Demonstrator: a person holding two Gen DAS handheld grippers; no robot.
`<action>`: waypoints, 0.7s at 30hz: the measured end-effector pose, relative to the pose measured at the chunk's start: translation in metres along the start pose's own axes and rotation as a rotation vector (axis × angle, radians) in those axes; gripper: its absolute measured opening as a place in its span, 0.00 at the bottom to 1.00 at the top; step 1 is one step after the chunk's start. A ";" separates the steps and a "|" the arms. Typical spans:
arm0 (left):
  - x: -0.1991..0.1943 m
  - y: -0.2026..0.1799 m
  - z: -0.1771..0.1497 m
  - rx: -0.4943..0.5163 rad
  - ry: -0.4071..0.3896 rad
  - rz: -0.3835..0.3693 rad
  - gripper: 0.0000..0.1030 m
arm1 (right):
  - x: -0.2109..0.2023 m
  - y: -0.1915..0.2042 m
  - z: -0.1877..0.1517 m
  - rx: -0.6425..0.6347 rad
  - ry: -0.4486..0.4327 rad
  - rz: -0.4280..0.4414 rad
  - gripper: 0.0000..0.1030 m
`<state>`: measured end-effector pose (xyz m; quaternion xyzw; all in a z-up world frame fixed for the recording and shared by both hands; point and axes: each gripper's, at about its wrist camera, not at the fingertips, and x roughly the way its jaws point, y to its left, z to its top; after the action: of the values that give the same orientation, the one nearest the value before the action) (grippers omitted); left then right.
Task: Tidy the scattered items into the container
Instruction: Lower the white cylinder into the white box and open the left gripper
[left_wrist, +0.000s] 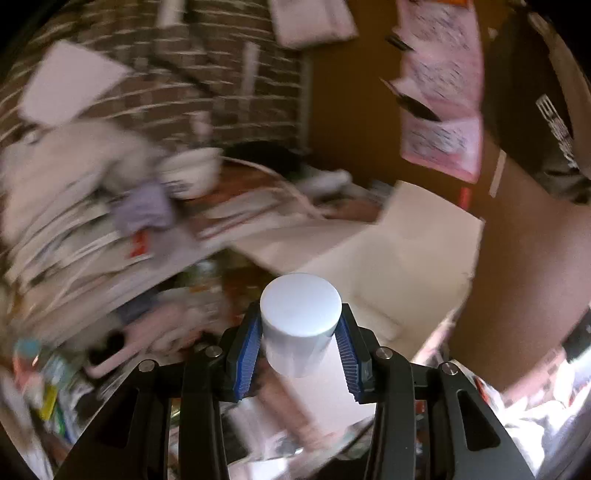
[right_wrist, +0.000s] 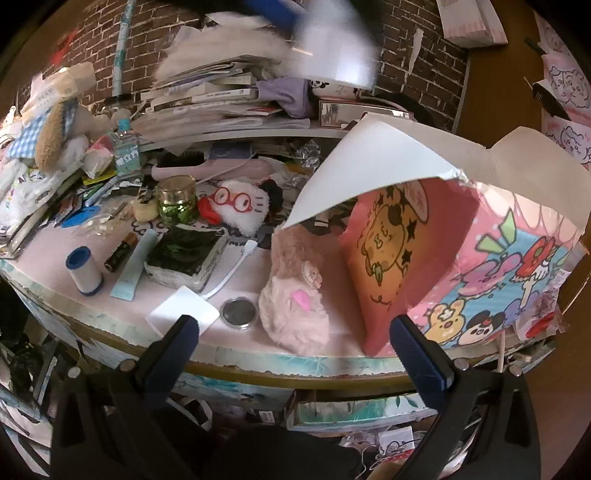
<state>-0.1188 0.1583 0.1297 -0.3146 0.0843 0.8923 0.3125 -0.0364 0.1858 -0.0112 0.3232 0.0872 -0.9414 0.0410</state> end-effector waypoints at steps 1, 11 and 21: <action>0.006 -0.007 0.006 0.017 0.020 -0.014 0.34 | 0.000 0.000 0.000 0.001 0.000 0.002 1.00; 0.095 -0.058 0.039 0.200 0.359 0.021 0.34 | -0.003 -0.004 -0.001 0.013 0.004 0.040 1.00; 0.148 -0.058 0.011 0.267 0.544 0.111 0.35 | -0.006 -0.005 -0.001 0.015 0.004 0.059 1.00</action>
<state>-0.1787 0.2830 0.0502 -0.4931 0.2984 0.7721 0.2676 -0.0317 0.1910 -0.0080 0.3278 0.0707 -0.9398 0.0662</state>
